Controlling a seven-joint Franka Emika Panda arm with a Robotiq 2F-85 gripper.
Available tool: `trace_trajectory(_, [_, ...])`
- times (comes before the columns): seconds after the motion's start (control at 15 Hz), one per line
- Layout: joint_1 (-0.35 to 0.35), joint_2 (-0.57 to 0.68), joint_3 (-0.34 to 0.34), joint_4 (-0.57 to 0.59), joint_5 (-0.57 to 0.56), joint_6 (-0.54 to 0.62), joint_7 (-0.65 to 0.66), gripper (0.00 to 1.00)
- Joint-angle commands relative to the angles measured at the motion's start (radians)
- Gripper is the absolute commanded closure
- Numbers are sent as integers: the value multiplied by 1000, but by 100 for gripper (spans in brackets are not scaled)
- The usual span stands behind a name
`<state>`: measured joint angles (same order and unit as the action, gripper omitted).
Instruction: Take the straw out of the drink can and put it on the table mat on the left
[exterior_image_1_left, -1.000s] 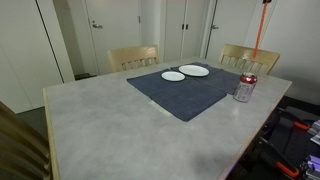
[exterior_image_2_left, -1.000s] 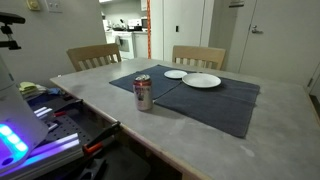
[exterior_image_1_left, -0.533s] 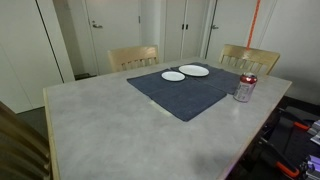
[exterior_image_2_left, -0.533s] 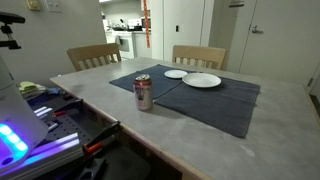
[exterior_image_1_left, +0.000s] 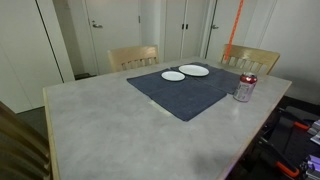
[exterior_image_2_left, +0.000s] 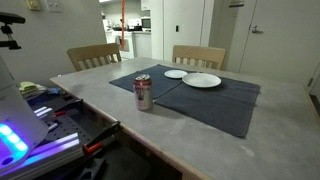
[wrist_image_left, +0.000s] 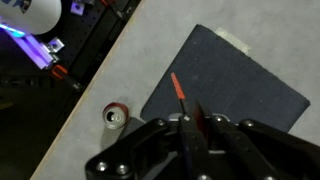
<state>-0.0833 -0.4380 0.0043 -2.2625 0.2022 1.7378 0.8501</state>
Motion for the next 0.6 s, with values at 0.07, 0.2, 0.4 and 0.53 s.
trace_trajectory(0.07, [27, 76, 3, -80, 141, 213, -113, 98])
trace_trajectory(0.2, [38, 122, 18, -107, 154, 339, -155, 98])
trace_trajectory(0.4, [57, 219, 22, -108, 169, 474, -193, 98])
trace_trajectory(0.53, [72, 289, 11, -96, 208, 510, -228, 98])
